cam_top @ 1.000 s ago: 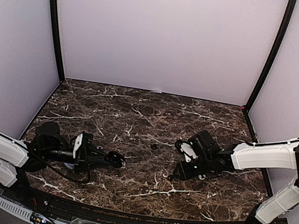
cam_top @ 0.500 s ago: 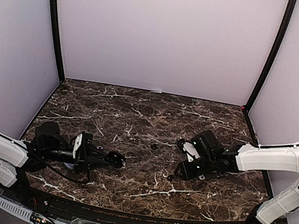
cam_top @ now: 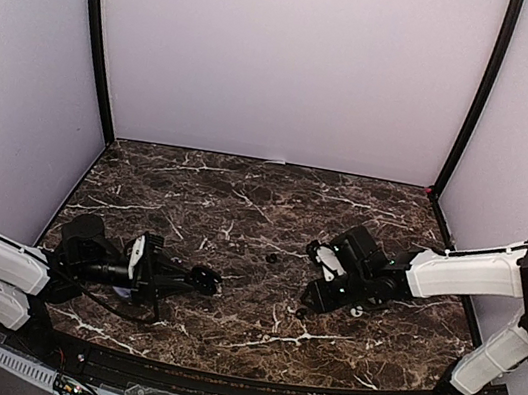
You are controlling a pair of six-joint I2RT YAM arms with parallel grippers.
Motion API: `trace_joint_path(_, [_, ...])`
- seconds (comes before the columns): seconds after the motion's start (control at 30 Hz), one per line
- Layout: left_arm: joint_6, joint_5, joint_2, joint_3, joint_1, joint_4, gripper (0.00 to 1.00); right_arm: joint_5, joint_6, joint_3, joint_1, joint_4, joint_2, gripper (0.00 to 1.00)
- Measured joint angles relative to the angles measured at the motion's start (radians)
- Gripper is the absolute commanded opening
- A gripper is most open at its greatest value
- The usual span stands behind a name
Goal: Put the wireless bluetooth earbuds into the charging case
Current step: Pick up the right earbud from the center of the board.
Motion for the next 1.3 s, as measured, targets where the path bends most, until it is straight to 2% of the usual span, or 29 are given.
trace_joint_path(0.63, [0.007, 0.000, 0.000, 0.001, 0.000, 0.000, 0.06, -0.025, -0.003, -0.029, 0.000, 0.008, 0.016, 0.39])
trace_joint_path(1.3, [0.007, 0.000, 0.000, 0.002, -0.001, -0.001, 0.06, 0.018, 0.027, -0.111, 0.000, -0.058, -0.079, 0.37])
